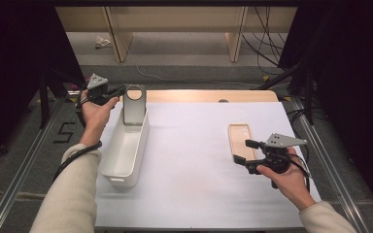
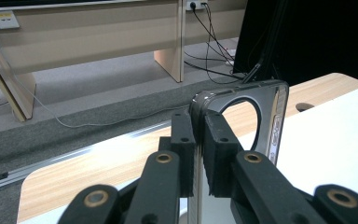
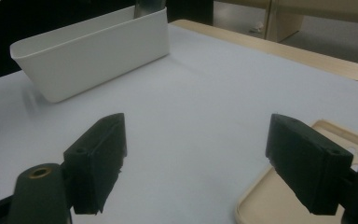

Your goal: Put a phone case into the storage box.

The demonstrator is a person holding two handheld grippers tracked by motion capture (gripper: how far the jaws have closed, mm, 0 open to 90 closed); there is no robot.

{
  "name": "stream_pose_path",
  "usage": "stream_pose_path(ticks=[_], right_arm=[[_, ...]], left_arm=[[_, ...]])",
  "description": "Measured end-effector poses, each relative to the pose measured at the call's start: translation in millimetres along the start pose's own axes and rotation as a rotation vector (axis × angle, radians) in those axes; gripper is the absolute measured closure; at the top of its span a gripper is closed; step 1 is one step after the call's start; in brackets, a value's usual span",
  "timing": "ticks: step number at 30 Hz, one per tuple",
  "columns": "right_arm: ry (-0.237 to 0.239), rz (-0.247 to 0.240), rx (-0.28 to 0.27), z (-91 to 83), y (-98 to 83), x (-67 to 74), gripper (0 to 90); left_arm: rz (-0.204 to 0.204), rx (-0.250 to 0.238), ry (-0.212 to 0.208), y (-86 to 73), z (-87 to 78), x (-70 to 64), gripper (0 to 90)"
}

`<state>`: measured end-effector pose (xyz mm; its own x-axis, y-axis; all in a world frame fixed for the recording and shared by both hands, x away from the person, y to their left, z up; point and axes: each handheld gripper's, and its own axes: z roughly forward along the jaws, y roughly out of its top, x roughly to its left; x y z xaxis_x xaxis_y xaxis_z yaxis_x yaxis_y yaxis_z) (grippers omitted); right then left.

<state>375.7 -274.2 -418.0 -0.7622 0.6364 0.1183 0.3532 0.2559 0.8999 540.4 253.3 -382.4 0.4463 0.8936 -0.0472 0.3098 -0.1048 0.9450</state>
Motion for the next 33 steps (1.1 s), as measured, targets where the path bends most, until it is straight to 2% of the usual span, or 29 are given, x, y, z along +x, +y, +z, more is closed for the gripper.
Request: stream_pose_path(ticks=[22, 33], right_arm=[[0.003, 0.001, 0.003, 1.6, -1.0, -0.4, 21.3], [0.004, 0.000, 0.004, 1.6, -1.1, -0.8, 21.3]], left_arm=[[-0.007, 0.049, 0.019, -14.3, 5.5, 6.3, 81.4], [-0.009, 0.067, 0.035, -15.9, 7.7, 7.7, 76.5]])
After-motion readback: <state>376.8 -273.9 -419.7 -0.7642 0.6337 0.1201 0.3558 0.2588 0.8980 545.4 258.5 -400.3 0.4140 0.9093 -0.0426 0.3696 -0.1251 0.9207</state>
